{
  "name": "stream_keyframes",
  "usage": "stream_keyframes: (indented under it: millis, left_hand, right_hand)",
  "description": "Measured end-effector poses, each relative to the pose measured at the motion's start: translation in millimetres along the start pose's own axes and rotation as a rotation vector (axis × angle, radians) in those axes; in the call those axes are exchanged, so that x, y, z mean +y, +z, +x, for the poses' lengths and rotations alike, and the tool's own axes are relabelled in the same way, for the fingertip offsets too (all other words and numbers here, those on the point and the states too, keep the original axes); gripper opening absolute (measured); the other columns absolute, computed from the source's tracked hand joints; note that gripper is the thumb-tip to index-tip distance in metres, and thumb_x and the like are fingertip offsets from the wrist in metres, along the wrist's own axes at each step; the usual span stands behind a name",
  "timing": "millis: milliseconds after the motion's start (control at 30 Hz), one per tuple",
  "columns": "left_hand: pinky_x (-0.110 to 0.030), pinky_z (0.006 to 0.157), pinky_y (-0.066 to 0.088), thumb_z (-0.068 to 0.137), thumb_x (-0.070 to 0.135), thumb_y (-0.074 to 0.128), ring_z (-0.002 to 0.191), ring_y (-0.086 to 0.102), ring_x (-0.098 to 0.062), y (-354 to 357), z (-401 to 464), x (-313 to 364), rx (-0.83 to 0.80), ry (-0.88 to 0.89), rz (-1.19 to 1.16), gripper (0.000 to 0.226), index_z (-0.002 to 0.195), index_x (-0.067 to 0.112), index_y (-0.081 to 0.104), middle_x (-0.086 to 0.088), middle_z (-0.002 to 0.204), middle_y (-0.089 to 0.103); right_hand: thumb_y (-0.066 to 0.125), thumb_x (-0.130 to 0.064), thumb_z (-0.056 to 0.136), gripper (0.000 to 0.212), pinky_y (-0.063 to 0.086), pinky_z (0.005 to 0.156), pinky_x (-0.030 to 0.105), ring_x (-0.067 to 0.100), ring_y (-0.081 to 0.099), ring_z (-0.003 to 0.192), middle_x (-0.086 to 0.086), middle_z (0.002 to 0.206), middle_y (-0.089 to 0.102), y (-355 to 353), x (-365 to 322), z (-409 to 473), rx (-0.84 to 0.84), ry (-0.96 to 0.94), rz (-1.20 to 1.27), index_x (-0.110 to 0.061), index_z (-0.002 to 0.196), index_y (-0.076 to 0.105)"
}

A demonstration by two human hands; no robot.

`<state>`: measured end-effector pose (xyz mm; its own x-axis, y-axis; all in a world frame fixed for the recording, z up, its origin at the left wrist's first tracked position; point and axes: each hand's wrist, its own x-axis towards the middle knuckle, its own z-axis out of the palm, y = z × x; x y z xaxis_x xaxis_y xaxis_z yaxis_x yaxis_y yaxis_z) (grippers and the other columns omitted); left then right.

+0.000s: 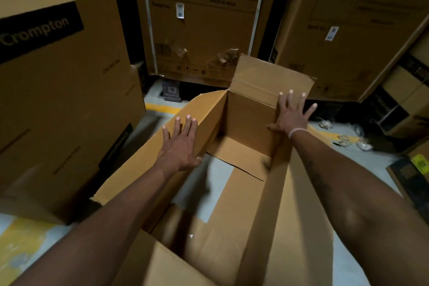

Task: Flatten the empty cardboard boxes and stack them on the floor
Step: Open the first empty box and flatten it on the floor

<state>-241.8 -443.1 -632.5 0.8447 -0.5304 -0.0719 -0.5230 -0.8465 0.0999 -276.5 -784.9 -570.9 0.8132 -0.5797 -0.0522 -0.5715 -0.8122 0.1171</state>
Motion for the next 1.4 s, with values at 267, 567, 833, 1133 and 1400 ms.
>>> stream_keyframes:
  millis: [267,567,833,1133,1400]
  left_hand:
    - [-0.065,0.123,-0.001,0.083,0.060,0.072,0.157,-0.019,-0.034,1.6,4.2,-0.4,-0.006,-0.021,-0.066,0.127,0.162,0.020,-0.020,0.000,0.171,-0.023]
    - [-0.070,0.121,0.000,0.085,0.060,0.068,0.155,-0.024,-0.039,-5.1,-0.7,1.6,0.000,-0.026,-0.022,0.125,0.161,0.021,-0.022,-0.006,0.169,-0.027]
    - [-0.075,0.114,-0.014,0.087,0.082,0.042,0.145,-0.040,-0.046,-25.2,-12.2,16.5,0.003,0.028,0.220,0.117,0.160,0.019,-0.024,-0.018,0.160,-0.042]
    - [-0.063,0.123,-0.013,0.097,0.075,0.033,0.151,-0.032,-0.032,-57.8,-46.5,158.1,-0.195,0.471,-0.338,0.092,0.163,0.032,-0.013,-0.001,0.166,-0.031]
    - [-0.062,0.125,-0.003,0.079,0.089,0.052,0.155,-0.024,-0.034,-138.5,-69.1,210.5,-0.411,0.373,-0.499,0.121,0.161,0.035,-0.020,-0.003,0.169,-0.027]
  right_hand:
    - [0.089,-0.059,0.067,0.141,0.019,0.116,0.073,0.039,0.013,0.154,0.002,0.168,0.014,28.1,6.0,28.3,-0.187,0.041,0.047,-0.036,0.164,-0.011]
    - [0.078,-0.061,0.081,0.131,0.014,0.123,0.065,0.039,-0.018,0.156,0.002,0.169,-0.028,43.8,19.0,-65.3,0.005,0.152,0.505,-0.029,0.163,-0.018]
    - [0.041,-0.108,0.056,0.139,0.028,0.118,0.065,0.047,0.031,0.148,0.019,0.167,0.022,98.5,49.4,-184.1,-0.244,0.724,1.243,-0.022,0.163,0.017]
    - [0.067,-0.013,0.099,0.019,0.058,0.051,0.032,0.023,0.076,0.064,0.010,0.077,0.078,15.9,74.1,-179.9,-0.120,0.587,1.751,0.004,0.105,0.073]
    - [0.063,-0.007,0.092,0.013,0.061,0.078,0.043,0.032,0.074,0.086,0.012,0.088,0.077,-95.1,50.5,-145.4,0.061,0.367,1.464,-0.007,0.085,0.074]
